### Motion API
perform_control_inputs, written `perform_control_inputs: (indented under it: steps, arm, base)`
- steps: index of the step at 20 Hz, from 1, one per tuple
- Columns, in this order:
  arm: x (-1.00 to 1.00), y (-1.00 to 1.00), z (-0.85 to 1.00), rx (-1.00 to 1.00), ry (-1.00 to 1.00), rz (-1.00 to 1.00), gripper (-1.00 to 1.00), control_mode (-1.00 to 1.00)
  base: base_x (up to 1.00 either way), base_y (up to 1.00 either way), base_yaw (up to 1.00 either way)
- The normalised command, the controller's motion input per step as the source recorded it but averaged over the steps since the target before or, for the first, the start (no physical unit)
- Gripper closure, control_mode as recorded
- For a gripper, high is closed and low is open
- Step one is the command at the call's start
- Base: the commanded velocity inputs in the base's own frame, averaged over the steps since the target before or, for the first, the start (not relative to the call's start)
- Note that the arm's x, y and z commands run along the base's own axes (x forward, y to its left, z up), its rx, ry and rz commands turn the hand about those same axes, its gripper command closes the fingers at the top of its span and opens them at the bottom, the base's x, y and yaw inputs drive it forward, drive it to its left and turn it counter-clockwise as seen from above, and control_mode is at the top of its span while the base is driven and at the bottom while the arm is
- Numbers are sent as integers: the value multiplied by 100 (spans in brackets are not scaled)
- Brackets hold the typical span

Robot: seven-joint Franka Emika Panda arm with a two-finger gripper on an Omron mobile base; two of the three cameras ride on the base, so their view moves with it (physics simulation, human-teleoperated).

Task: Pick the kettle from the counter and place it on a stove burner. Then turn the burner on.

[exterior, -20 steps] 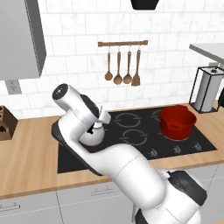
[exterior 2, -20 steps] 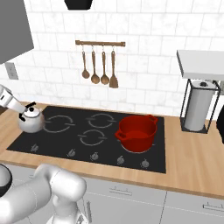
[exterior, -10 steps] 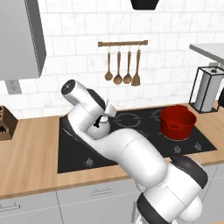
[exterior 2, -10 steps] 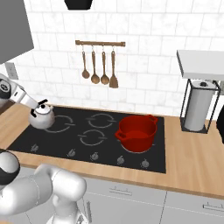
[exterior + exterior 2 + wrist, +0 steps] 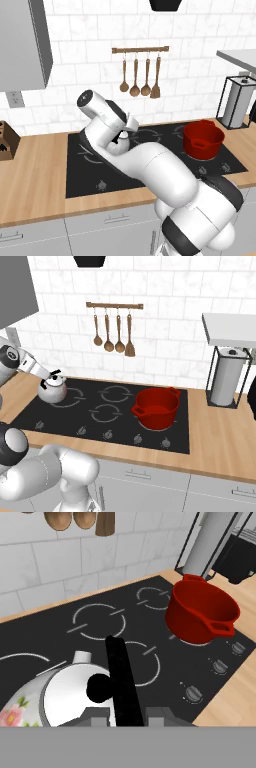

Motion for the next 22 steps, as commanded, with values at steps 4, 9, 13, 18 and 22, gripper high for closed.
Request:
perform_control_inputs:
  steps: [4,9,13,18,22]
  arm:
    - [26,-9,-4,-3,0,1,100,-100]
    - [28,0,-19,-4,0,4,100,-100]
    - [22,0,-23,-5,0,4,100,-100]
    - [28,0,-19,-6,0,2,100,-100]
    - [34,4,-17,-6,0,0,100,-100]
  base:
    - [0,0,0]
    - [0,0,0]
    - [0,0,0]
    - [0,0,0]
    - [0,0,0]
